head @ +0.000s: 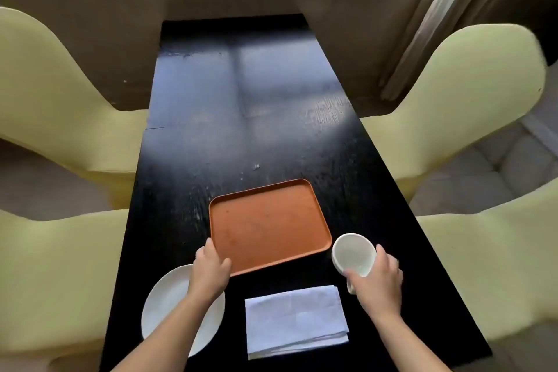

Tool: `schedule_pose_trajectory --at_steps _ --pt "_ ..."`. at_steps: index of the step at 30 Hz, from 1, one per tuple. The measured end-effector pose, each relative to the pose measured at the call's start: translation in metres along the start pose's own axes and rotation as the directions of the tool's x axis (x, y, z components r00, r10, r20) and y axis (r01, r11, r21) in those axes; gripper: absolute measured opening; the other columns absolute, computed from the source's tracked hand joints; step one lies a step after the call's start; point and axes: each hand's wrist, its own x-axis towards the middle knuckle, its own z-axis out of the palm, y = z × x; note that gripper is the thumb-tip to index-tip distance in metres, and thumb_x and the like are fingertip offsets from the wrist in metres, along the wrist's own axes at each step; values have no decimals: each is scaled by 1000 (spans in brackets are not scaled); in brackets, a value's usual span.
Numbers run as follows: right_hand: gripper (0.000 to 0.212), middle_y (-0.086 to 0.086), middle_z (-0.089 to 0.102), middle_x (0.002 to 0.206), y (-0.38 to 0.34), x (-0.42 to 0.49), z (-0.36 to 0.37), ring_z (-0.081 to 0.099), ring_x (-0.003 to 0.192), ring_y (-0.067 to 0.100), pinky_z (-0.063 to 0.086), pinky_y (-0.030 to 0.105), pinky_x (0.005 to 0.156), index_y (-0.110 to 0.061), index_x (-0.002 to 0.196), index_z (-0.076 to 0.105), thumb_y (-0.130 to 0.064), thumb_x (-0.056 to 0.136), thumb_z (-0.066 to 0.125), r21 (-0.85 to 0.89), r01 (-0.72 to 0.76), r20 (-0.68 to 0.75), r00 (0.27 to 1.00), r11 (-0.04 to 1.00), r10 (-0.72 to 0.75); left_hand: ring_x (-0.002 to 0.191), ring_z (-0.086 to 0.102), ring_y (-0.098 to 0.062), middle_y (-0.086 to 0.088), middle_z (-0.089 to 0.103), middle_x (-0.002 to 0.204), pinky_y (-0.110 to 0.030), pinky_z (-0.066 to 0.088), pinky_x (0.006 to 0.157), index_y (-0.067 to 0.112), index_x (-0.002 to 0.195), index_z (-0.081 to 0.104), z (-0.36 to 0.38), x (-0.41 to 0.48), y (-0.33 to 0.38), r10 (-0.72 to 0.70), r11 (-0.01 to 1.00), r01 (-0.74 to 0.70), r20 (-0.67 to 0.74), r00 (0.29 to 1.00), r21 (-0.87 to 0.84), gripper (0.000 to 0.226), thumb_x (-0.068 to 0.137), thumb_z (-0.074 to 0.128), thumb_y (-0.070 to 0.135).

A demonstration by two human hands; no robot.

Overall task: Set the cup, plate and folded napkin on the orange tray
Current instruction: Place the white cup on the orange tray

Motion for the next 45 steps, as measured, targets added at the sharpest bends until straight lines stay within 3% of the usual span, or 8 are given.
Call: schedule_pose_trajectory --at_steps 3,6,17,28,38,40,43,45 --pt "120 18 37 150 -2 5 2 38 130 43 41 47 101 -10 153 21 -40 60 91 -10 -38 111 993 999 39 110 52 -35 -22 49 128 -48 48 95 8 136 36 6 2 0 25 994 -27 11 1000 110 52 88 52 18" --pt "130 17 30 155 -3 15 11 35 133 43 36 47 106 -10 155 12 -46 58 92 -48 5 150 989 999 2 136 33 -38 -25 29 152 -45 35 110 4 149 19 15 1 0 29 978 -35 31 999 205 68 91 49 24" --pt "123 15 33 151 -1 20 18 36 132 37 47 46 95 -15 155 12 -40 63 90 -135 86 101 992 987 -73 149 -1 -39 -28 -2 161 -42 14 121 6 153 5 41 -10 -14 156 859 -213 159 975 465 100 87 56 61" --pt "115 13 45 137 -19 39 14 44 116 35 46 42 84 -9 150 29 -39 57 90 -82 252 24 968 964 -251 149 -1 -37 -19 15 161 -44 14 121 5 152 16 48 -8 -19 193 788 -236 137 972 569 79 96 34 58" --pt "121 10 39 146 -88 82 42 38 127 32 43 41 97 -8 152 22 -45 58 88 -52 328 121 940 943 -320 150 -3 -34 -19 15 161 -40 16 120 5 151 22 51 -8 -21 170 809 -211 124 978 549 75 97 32 57" --pt "121 9 38 147 -99 89 49 38 127 31 43 42 97 -8 152 22 -45 58 87 -53 335 132 936 941 -326 150 -3 -35 -20 16 161 -41 16 120 5 151 22 51 -9 -21 182 802 -213 112 977 559 78 96 19 60" --pt "121 7 37 147 -112 99 59 37 127 30 43 42 98 -9 153 20 -44 58 86 -54 356 145 927 933 -346 149 6 -38 -23 24 158 -43 24 118 3 149 29 50 -10 -18 201 797 -226 108 974 560 117 72 -30 68" --pt "121 6 37 147 -119 104 66 37 127 30 44 42 97 -9 153 19 -45 59 86 -55 364 150 924 930 -353 146 21 -41 -26 38 151 -46 36 112 0 142 42 48 -11 -17 198 790 -217 96 975 573 122 72 -32 66"
